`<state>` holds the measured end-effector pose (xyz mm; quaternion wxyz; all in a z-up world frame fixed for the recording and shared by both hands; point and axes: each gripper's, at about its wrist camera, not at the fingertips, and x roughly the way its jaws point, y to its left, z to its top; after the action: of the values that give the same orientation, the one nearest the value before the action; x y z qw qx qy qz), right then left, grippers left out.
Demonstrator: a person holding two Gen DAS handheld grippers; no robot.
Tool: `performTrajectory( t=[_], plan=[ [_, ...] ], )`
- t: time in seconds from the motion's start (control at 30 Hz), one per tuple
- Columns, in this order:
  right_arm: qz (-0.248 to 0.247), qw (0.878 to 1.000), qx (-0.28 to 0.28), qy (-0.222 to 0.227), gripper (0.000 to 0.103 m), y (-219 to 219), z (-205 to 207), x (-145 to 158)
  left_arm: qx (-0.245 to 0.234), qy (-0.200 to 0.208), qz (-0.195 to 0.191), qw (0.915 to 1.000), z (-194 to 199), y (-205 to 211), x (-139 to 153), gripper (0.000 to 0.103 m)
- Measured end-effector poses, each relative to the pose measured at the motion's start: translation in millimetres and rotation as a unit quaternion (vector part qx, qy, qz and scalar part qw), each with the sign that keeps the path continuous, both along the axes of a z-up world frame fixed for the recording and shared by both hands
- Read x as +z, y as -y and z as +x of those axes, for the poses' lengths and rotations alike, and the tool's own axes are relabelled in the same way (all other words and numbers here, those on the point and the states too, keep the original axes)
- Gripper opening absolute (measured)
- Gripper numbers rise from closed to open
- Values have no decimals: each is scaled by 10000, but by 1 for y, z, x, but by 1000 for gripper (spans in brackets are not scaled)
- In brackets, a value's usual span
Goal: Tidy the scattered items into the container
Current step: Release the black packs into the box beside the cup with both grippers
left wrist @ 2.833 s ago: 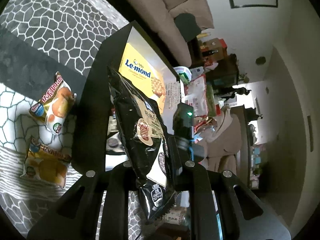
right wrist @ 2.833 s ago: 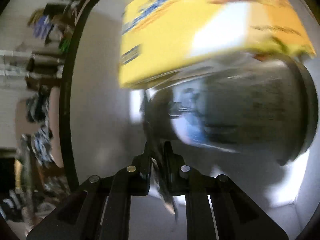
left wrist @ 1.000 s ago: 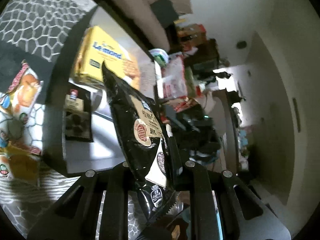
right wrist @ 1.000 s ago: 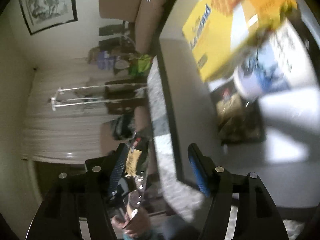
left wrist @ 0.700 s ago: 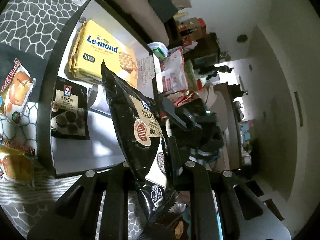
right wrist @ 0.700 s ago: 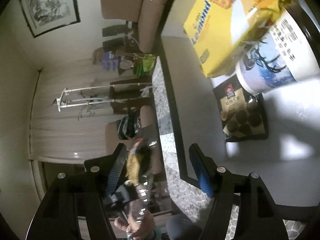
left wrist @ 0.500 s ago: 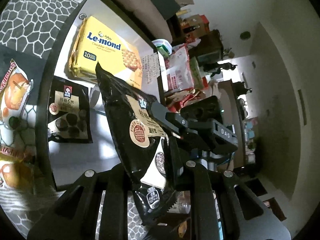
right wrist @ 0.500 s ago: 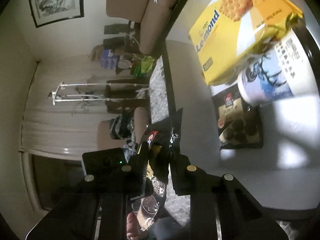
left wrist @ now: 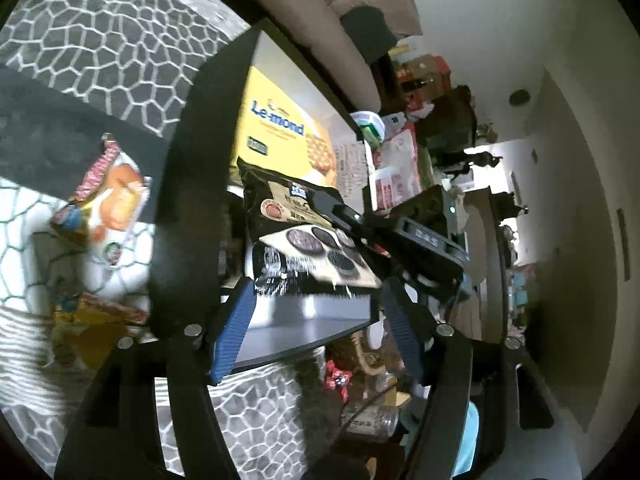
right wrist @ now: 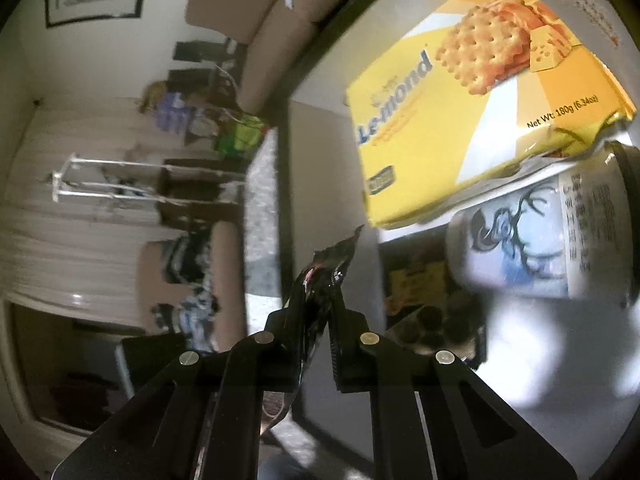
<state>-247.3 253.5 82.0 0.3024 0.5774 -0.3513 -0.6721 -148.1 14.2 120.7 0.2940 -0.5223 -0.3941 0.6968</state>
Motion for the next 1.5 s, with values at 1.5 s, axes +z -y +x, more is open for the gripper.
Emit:
performTrajectory(
  t=[1.5],
  plan=[
    [2799, 9529, 1084, -426, 43, 45, 43, 3, -430, -49, -687, 9967, 5, -42, 15, 70]
  ],
)
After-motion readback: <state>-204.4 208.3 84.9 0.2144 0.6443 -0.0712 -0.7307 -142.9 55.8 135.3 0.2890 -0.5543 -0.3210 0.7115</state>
